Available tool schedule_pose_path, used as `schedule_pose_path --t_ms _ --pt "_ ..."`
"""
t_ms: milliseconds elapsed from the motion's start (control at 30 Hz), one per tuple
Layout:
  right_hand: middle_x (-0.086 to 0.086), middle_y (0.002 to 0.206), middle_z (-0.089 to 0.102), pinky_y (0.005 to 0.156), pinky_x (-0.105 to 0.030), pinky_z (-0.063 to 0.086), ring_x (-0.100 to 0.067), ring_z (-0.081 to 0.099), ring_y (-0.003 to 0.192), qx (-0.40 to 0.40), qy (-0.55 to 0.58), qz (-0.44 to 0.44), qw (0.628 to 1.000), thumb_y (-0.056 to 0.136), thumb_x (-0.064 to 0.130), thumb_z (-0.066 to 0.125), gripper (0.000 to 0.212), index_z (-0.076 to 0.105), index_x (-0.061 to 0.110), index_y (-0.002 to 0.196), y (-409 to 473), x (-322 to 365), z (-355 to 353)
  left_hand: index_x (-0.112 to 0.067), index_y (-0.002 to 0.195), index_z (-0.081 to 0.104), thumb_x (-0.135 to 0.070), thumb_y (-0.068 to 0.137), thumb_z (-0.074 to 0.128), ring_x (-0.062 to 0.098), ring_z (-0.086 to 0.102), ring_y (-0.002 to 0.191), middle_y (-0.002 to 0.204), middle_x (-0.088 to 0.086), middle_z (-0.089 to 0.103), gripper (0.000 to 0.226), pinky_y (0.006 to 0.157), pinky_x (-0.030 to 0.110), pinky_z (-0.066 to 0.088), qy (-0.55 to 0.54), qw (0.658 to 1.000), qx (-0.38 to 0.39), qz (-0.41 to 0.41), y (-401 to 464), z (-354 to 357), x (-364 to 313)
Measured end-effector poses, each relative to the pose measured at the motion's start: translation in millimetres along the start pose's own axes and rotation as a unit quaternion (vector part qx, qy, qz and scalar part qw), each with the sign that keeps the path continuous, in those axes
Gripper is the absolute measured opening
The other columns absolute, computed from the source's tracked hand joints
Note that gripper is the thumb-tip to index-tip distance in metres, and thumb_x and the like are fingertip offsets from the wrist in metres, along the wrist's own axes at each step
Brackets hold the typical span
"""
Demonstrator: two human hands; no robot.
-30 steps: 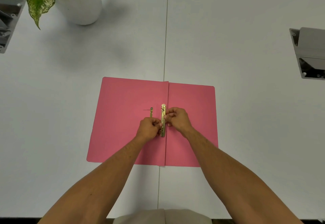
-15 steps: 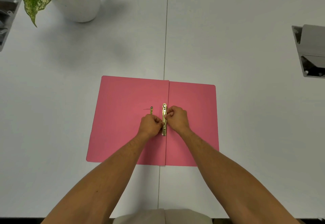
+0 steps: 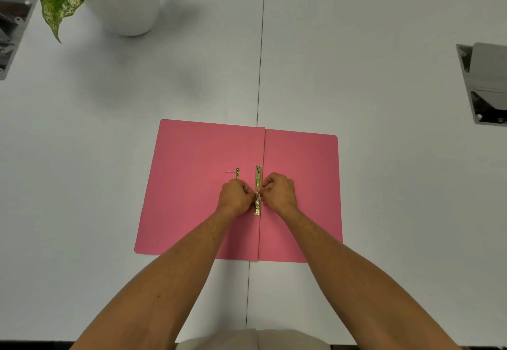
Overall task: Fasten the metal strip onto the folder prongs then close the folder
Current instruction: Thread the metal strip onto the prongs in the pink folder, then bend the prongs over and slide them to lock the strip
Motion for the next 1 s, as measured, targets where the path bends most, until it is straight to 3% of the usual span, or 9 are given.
schedule_pose_path --t_ms 300,433,600,833,1000 --pt "-0.011 0.067 0.072 0.059 -0.033 0.06 -0.019 0.066 0.053 0.001 0.032 0.012 0.999 0.078 0.003 0.073 0.022 0.06 0.019 0.071 -1.0 -0.4 -4.7 -0.013 0.073 0.066 -0.012 0.081 0.066 0.022 0.072 0.067 0.068 0.007 0.074 0.008 0.074 0.043 0.06 -0.003 0.999 0.006 0.032 -4.8 0.5 5.2" --pt "-0.012 0.07 0.073 0.062 -0.038 0.062 -0.023 0.07 0.059 0.005 0.029 0.019 0.999 0.077 0.003 0.074 0.022 0.06 0.018 0.071 -0.1 1.1 -5.0 -0.014 0.075 0.068 -0.019 0.084 0.069 0.016 0.068 0.061 0.067 0.005 0.073 0.01 0.073 0.039 0.06 -0.033 0.997 0.034 0.053 -9.6 -2.9 10.4" --pt "-0.016 0.078 0.073 0.072 -0.046 0.061 -0.032 0.071 0.078 0.014 0.022 0.02 0.999 0.074 0.003 0.073 0.018 0.061 0.016 0.071 1.3 3.8 -5.5 -0.007 0.078 0.071 -0.011 0.073 0.077 0.026 0.072 0.076 0.079 0.012 0.076 0.009 0.074 0.036 0.058 0.008 0.995 0.074 0.064 -12.4 -6.3 6.4" --pt "-0.016 0.079 0.073 0.074 -0.043 0.061 -0.031 0.072 0.077 0.014 0.03 0.017 0.999 0.076 0.003 0.074 0.016 0.062 0.014 0.075 -0.4 2.3 -4.5 -0.011 0.074 0.072 -0.007 0.071 0.075 0.005 0.059 0.058 0.077 0.007 0.075 0.006 0.057 0.014 0.046 0.056 0.994 0.074 0.054 -15.8 -6.3 7.9" --pt "-0.016 0.078 0.073 0.075 -0.042 0.061 -0.031 0.071 0.078 0.015 0.032 0.015 0.999 0.077 0.005 0.075 0.012 0.065 0.01 0.079 0.1 0.9 -5.1 -0.008 0.077 0.072 -0.006 0.071 0.075 0.007 0.062 0.058 0.069 0.004 0.072 0.007 0.058 0.017 0.05 0.05 0.995 0.069 0.047 -15.7 -5.8 8.7"
Point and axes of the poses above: each hand's wrist, its own y-axis towards the middle knuckle, its own z-axis out of the palm, x = y × z, the point moved 1 cm from there along y, towards the middle knuckle
